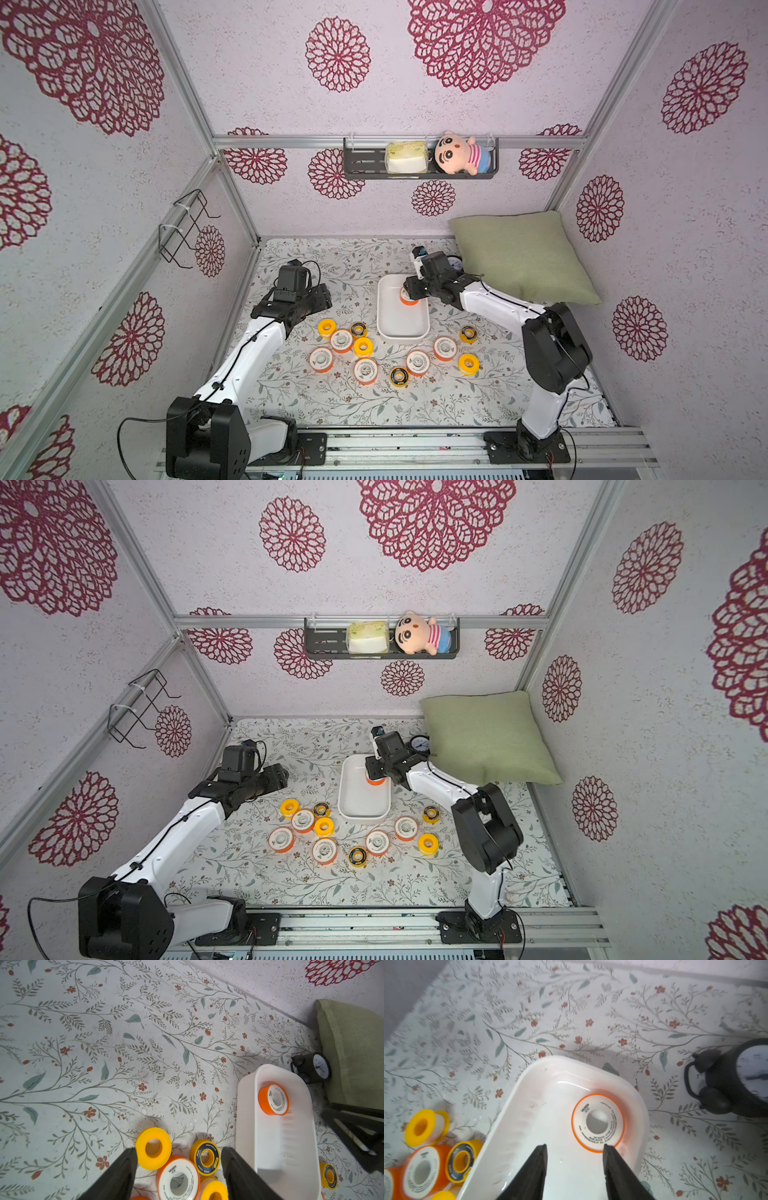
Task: Put the sealing tape into the storage box
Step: Place the sealing tape in the storage box, then pick up the sealing tape at the center of the board.
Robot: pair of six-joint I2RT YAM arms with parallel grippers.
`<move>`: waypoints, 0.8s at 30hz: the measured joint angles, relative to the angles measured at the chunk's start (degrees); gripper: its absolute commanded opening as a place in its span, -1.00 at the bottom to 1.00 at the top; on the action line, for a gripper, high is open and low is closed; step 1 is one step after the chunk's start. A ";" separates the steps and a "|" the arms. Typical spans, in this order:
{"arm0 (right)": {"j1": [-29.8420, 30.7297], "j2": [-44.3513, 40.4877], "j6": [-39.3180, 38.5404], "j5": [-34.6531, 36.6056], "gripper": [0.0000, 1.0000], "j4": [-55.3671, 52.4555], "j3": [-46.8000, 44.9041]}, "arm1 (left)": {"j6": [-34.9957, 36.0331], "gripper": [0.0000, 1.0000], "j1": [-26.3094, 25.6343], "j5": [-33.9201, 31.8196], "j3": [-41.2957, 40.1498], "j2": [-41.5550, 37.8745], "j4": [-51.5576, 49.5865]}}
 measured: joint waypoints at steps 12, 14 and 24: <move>-6.45 -13.20 4.39 -4.04 0.01 8.63 -16.41 | -7.43 0.36 -1.92 -8.83 -4.83 -6.14 -9.77; -6.47 -13.94 4.42 -4.02 0.02 8.74 -17.33 | -9.01 0.35 -3.26 -9.51 -7.32 -8.07 -11.17; -6.73 -14.91 4.39 -3.98 0.02 9.57 -19.39 | -16.06 0.31 -6.82 -8.74 -17.14 -15.15 -14.12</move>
